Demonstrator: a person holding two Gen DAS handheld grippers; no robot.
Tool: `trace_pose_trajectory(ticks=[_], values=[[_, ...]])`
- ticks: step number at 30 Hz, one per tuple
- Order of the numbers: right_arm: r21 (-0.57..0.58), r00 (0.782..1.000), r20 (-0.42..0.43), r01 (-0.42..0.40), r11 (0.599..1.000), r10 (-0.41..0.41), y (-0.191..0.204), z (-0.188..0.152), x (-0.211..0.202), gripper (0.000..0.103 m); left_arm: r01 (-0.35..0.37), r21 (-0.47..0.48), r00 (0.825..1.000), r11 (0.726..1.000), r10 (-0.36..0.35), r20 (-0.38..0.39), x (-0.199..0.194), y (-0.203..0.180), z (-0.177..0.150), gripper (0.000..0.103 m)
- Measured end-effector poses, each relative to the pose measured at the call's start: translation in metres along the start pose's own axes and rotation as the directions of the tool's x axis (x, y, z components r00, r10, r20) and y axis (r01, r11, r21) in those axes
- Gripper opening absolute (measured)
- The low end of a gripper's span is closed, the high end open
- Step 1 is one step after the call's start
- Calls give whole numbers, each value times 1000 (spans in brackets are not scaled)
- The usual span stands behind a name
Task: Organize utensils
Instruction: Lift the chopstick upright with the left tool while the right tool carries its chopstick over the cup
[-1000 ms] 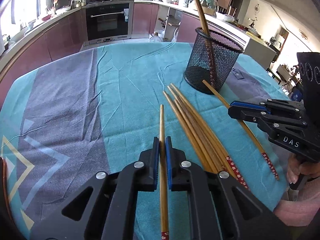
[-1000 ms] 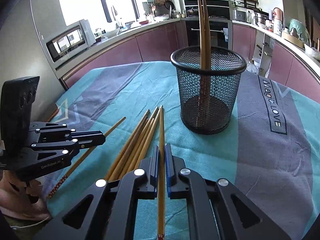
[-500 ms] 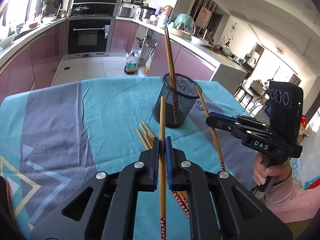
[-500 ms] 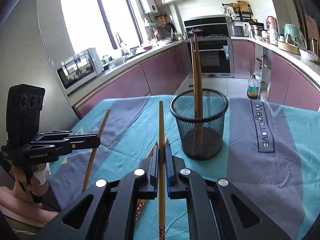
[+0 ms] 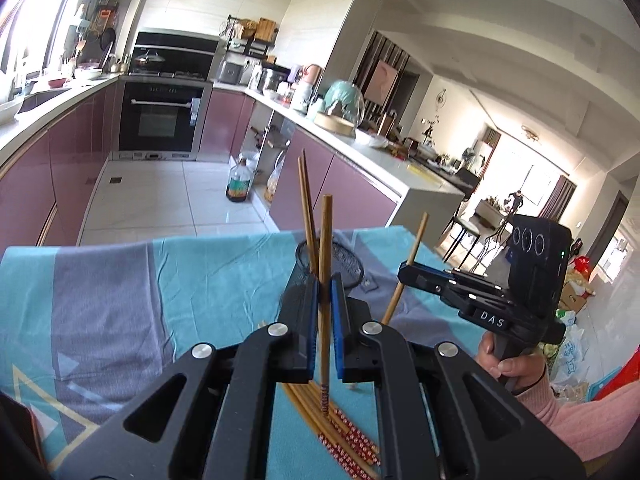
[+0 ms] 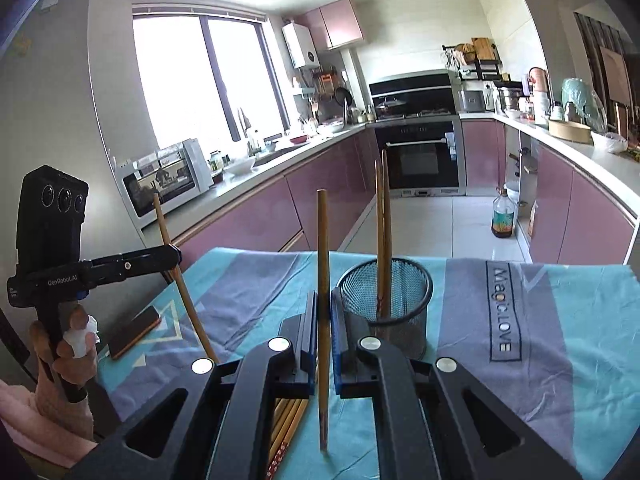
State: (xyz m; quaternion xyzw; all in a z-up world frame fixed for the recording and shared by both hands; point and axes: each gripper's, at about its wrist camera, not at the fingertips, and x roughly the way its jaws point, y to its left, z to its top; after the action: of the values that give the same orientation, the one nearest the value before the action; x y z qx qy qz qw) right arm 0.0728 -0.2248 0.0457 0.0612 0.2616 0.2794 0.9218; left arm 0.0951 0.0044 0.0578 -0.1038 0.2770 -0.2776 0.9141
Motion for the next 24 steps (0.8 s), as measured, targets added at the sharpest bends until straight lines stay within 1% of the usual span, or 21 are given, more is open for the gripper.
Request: trace_pose_trajectory(ticks=[8, 13, 18, 21, 24], values=[[-48, 997, 73, 15, 999, -11, 0, 38, -7, 5, 23, 13, 996, 1000, -24, 88, 4, -13, 44, 7], [-77, 992, 127, 34, 996, -24, -2, 63, -16, 5, 14, 44, 990, 999, -20, 137, 9, -26, 70, 7], [-82, 983, 177, 58, 995, -42, -10, 83, -24, 5, 12, 49, 987, 999, -20, 162, 17, -34, 92, 7], [-79, 978, 200, 72, 994, -55, -16, 91, -25, 5, -7, 57, 986, 998, -3, 165, 24, -39, 98, 7], [-74, 977, 202, 82, 994, -66, -21, 96, -20, 5, -29, 68, 988, 997, 18, 156, 35, -41, 103, 7]])
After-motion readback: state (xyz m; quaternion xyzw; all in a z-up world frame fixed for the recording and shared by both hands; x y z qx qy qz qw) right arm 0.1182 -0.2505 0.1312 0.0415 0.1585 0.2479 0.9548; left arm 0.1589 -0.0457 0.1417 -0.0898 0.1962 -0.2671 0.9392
